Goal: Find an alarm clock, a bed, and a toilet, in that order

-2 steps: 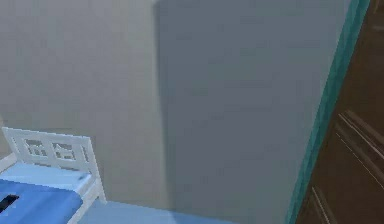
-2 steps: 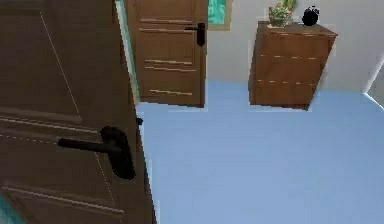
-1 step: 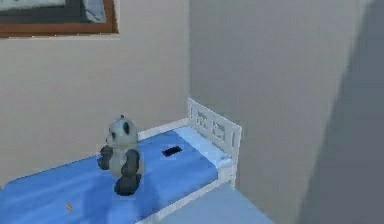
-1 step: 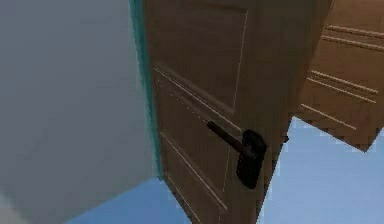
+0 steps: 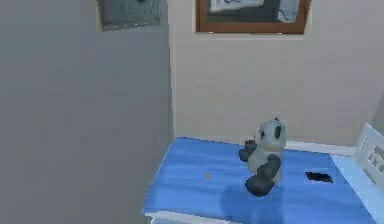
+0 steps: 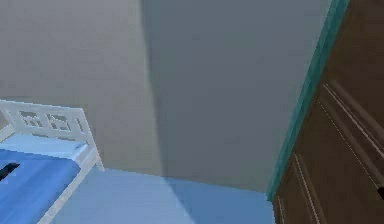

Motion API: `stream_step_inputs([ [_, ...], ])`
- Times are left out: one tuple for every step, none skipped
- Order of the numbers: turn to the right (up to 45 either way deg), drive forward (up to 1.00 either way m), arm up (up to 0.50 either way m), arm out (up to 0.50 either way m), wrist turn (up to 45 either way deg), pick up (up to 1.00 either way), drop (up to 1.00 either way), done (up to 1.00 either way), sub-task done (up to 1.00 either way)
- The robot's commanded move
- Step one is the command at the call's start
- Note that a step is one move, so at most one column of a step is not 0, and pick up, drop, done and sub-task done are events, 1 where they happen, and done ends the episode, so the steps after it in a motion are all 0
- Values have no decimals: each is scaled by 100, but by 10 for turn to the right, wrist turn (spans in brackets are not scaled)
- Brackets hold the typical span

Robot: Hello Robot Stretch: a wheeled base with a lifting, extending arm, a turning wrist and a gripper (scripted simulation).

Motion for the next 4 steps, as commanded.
stream_step_inputs([
  [-150,0,0,0,0,0,0,0,0],
  [0,25,0,0,0,0,0,0,0],
  [420,0,0,0,0,0,0,0,0],
  [0,0,0,0,0,0,0,0,100],
])
